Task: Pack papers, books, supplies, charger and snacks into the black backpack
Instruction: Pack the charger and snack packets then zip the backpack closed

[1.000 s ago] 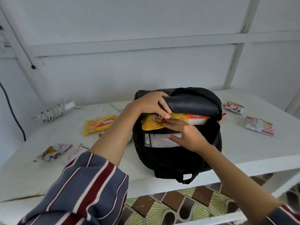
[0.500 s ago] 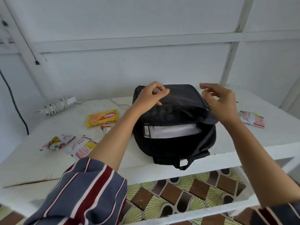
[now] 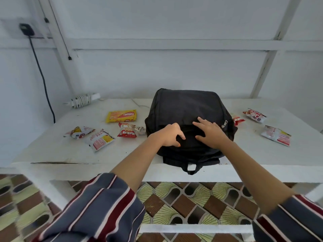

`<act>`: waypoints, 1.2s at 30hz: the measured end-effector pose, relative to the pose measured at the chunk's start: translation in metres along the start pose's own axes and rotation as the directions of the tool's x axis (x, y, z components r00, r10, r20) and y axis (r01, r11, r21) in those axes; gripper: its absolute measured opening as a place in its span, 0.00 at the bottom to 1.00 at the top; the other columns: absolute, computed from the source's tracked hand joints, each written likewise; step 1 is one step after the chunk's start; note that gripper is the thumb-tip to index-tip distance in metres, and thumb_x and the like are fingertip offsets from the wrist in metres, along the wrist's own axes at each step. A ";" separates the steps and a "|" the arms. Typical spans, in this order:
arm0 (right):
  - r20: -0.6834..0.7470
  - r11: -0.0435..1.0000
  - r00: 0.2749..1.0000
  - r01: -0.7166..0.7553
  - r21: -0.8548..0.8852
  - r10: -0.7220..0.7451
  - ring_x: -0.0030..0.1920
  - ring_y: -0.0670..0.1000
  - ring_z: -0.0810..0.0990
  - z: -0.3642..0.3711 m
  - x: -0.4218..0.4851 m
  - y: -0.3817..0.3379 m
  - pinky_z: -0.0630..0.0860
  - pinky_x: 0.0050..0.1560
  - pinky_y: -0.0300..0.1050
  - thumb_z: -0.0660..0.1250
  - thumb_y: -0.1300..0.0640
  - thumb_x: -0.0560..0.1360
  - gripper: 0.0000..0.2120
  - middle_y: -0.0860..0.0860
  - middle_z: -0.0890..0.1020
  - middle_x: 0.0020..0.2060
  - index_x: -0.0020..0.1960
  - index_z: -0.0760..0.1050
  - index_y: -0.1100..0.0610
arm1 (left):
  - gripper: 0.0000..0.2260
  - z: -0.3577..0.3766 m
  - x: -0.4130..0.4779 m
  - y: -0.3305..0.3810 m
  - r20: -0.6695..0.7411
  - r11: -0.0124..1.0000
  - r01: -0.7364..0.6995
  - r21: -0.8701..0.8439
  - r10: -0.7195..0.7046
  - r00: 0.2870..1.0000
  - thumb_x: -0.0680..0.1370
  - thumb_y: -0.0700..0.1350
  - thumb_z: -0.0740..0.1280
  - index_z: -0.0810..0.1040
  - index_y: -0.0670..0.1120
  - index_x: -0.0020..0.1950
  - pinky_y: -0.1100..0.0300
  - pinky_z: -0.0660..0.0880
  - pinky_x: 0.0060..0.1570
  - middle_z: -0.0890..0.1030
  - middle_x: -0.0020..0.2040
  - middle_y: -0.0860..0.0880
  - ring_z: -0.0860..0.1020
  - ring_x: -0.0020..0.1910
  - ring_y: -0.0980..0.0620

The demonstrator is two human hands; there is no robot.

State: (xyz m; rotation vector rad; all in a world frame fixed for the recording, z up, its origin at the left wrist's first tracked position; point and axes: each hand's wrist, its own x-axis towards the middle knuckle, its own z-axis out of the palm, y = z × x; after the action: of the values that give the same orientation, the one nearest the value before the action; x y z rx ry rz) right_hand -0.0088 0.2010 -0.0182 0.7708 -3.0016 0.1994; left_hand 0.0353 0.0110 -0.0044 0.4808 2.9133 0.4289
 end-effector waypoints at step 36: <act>-0.129 0.920 0.952 0.302 0.249 -0.278 0.53 0.48 0.76 -0.060 0.103 -0.113 0.72 0.57 0.43 0.66 0.60 0.75 0.15 0.52 0.79 0.56 0.61 0.76 0.55 | 0.13 -0.089 -0.080 -0.140 -0.356 0.916 0.157 -0.369 -0.295 0.887 0.76 0.42 0.67 0.77 0.48 0.61 0.63 0.67 0.52 0.76 0.63 0.48 0.74 0.60 0.50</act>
State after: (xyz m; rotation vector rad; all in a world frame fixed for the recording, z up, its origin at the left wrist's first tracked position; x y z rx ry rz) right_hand -0.0443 0.0618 0.0614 1.1829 -2.7596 0.6171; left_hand 0.0514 -0.1653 0.0462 -0.0138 3.1266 1.0735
